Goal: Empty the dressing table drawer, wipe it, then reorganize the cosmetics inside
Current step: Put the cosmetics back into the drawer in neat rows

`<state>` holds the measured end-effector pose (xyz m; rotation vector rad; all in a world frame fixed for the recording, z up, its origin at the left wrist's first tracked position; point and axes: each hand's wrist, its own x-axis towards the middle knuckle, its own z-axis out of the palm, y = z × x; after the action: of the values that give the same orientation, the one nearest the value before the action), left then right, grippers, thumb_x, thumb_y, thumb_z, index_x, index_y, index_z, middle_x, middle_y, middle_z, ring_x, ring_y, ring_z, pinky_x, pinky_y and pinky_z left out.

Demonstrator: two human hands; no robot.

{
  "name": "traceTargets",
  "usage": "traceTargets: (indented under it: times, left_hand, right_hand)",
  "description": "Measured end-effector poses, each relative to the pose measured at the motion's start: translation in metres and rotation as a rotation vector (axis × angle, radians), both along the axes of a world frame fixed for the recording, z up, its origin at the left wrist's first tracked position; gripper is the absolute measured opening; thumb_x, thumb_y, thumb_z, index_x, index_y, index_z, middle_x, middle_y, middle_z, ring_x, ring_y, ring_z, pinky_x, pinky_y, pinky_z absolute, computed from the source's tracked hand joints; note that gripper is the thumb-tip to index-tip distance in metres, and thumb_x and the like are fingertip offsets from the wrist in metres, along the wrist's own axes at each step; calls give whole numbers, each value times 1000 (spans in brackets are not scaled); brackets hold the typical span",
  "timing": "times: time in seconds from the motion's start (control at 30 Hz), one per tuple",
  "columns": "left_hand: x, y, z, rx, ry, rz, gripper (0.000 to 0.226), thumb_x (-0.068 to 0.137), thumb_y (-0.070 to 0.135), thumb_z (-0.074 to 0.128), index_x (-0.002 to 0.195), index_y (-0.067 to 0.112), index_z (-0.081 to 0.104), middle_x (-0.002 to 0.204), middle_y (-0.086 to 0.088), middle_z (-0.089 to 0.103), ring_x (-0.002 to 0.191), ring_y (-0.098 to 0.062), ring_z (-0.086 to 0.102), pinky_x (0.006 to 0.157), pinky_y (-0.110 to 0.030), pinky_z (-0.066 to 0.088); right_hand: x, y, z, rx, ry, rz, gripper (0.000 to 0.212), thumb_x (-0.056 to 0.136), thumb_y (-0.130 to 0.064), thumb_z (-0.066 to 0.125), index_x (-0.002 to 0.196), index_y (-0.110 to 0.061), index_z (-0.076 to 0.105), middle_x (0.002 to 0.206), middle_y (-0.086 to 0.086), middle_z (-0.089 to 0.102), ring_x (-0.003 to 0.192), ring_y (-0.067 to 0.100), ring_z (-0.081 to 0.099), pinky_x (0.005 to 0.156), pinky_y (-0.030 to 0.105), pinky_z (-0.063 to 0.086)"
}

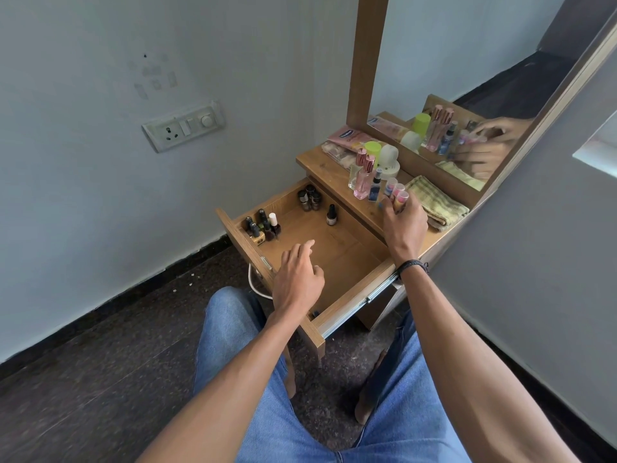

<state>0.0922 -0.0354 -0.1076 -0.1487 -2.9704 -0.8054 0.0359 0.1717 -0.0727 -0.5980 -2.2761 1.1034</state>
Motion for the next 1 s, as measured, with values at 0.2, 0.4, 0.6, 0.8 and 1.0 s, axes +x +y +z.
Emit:
traceTargets:
  times: [0.2, 0.4, 0.6, 0.8, 1.0]
  left_hand:
    - [-6, -3, 1, 216, -32, 9, 49, 93, 15, 62, 140, 25, 51, 132, 12, 55, 120, -8, 49, 75, -23, 45]
    - [-20, -20, 9, 619, -106, -25, 48, 92, 8, 68, 136, 22, 57, 126, 6, 61, 114, -6, 58, 91, -17, 49]
    - [-32, -49, 13, 546, -159, -156, 45, 93, 14, 71, 136, 20, 60, 127, 6, 64, 108, -6, 62, 91, -18, 52]
    - [-50, -66, 16, 372, -211, -207, 34, 90, 19, 74, 123, 23, 69, 112, 11, 71, 93, -6, 67, 89, -28, 56]
    - [-67, -83, 17, 165, -184, -239, 24, 85, 22, 80, 108, 25, 74, 100, 11, 72, 89, -9, 66, 85, -35, 57]
  right_hand:
    - [24, -19, -10, 25, 39, 48, 19, 95, -31, 68, 91, -13, 63, 89, 4, 67, 76, 22, 60, 65, 31, 42]
    - [52, -65, -34, 53, -18, 240, 16, 96, -30, 68, 98, -14, 65, 94, 1, 66, 84, 18, 60, 74, 35, 51]
    - [58, -92, -52, 51, -191, 486, 16, 94, -33, 71, 88, -27, 57, 87, -9, 62, 77, 12, 57, 63, 26, 40]
    - [40, -102, -53, 57, -263, 613, 18, 93, -36, 72, 89, -22, 62, 82, -6, 64, 73, 15, 58, 63, 34, 46]
    - [24, -124, -58, -4, -314, 668, 12, 89, -30, 76, 89, -20, 69, 81, -5, 68, 71, 12, 59, 59, 29, 40]
